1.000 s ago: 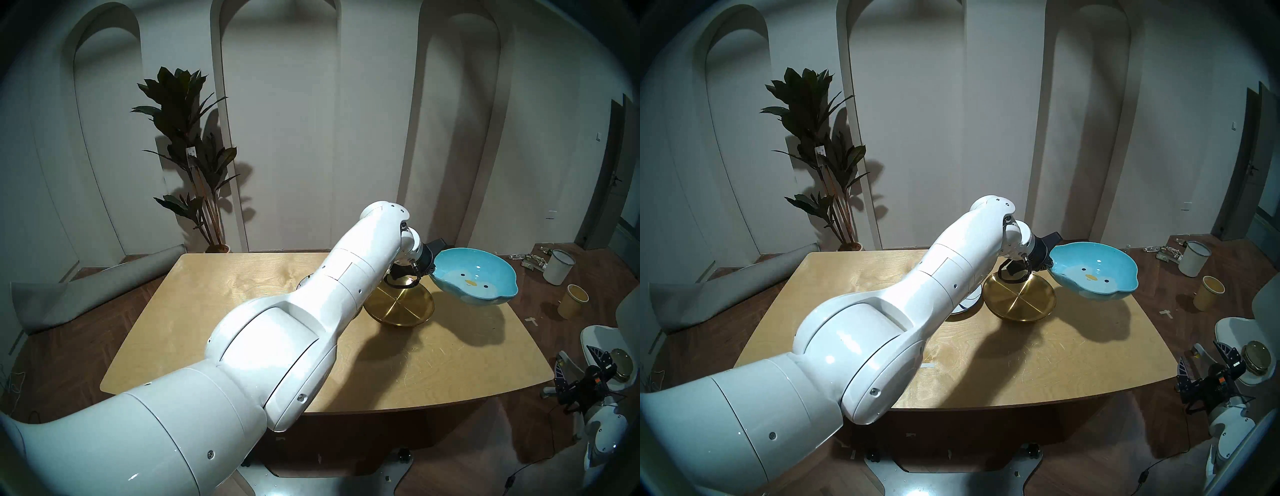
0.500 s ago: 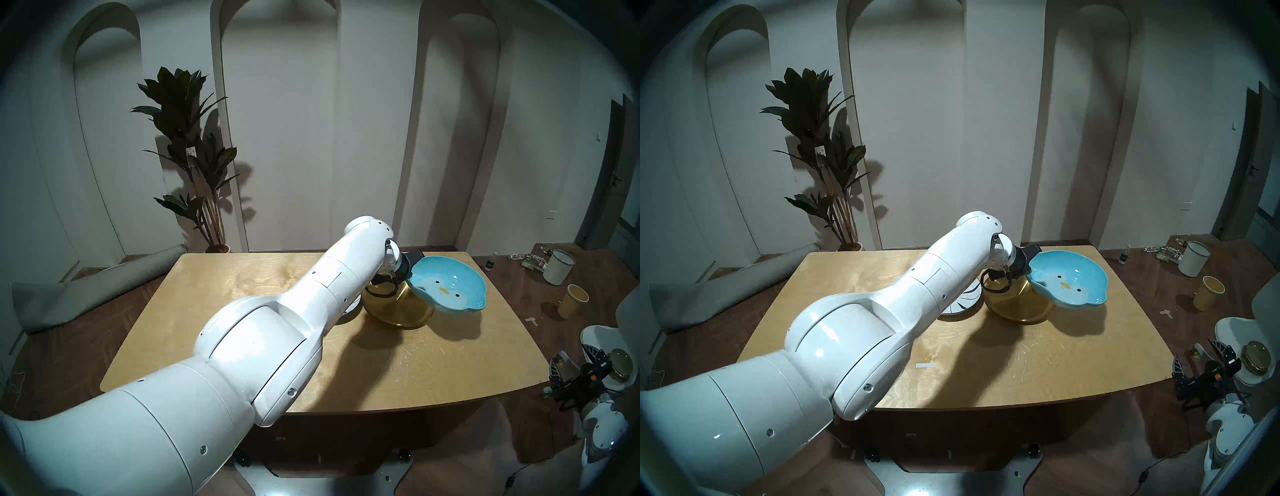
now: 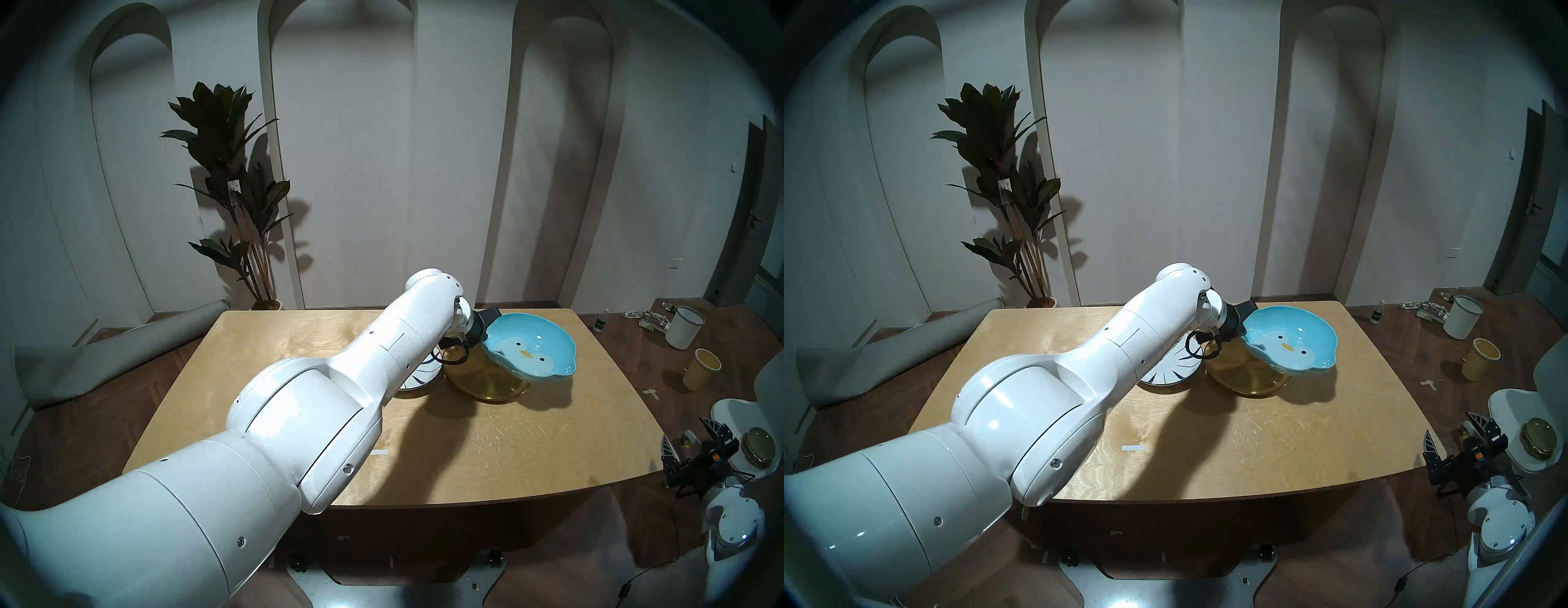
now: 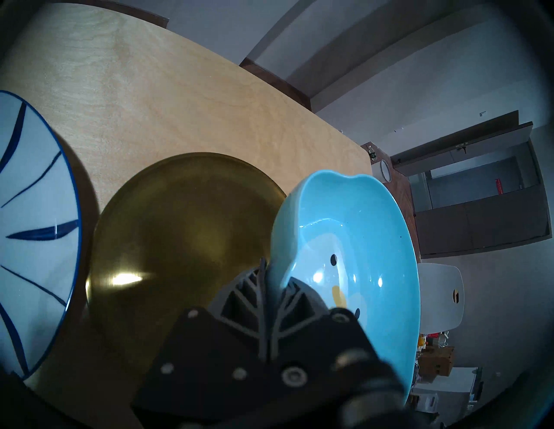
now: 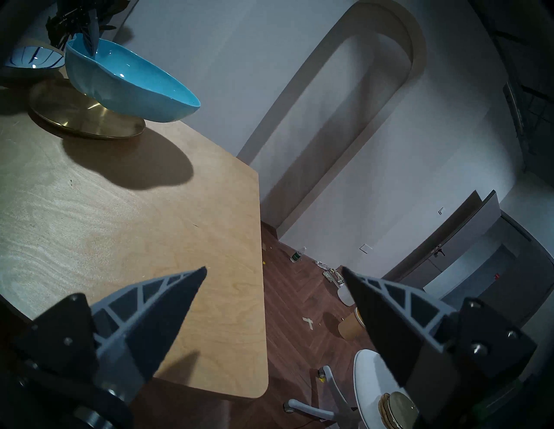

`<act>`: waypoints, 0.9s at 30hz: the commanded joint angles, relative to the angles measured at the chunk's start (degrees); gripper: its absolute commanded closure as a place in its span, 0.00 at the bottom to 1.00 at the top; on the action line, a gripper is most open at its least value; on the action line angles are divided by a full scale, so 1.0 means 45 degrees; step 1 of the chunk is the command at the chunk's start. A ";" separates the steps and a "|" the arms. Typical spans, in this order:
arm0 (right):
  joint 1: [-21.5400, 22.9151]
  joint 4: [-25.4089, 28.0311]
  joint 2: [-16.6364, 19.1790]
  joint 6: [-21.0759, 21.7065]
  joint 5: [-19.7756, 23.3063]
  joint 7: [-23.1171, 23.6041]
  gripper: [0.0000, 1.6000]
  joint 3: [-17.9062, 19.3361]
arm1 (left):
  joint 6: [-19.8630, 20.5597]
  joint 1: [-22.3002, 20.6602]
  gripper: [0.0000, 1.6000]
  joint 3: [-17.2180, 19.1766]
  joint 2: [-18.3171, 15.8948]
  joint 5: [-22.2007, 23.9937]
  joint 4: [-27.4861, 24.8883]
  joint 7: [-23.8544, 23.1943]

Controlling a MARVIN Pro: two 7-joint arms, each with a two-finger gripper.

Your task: Stack the plates into one stack

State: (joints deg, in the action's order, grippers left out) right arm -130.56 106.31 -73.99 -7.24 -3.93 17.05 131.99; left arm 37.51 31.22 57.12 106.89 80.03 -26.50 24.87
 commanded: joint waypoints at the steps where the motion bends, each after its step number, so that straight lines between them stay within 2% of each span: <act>1: 0.0385 -0.0017 0.0418 0.0085 -0.0040 0.0029 0.00 0.0008 | -0.0043 -0.0542 1.00 -0.0072 0.0069 -0.0115 0.0139 -0.0647; 27: 0.1080 -0.0623 0.0829 0.0193 -0.0177 0.0418 0.00 -0.0290 | -0.0504 -0.1045 1.00 -0.0225 0.0046 -0.0897 0.1939 -0.1979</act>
State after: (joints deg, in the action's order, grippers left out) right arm -127.18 103.69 -71.71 -6.41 -4.80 18.67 130.91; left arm 35.82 29.44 56.23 106.88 76.32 -18.09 18.51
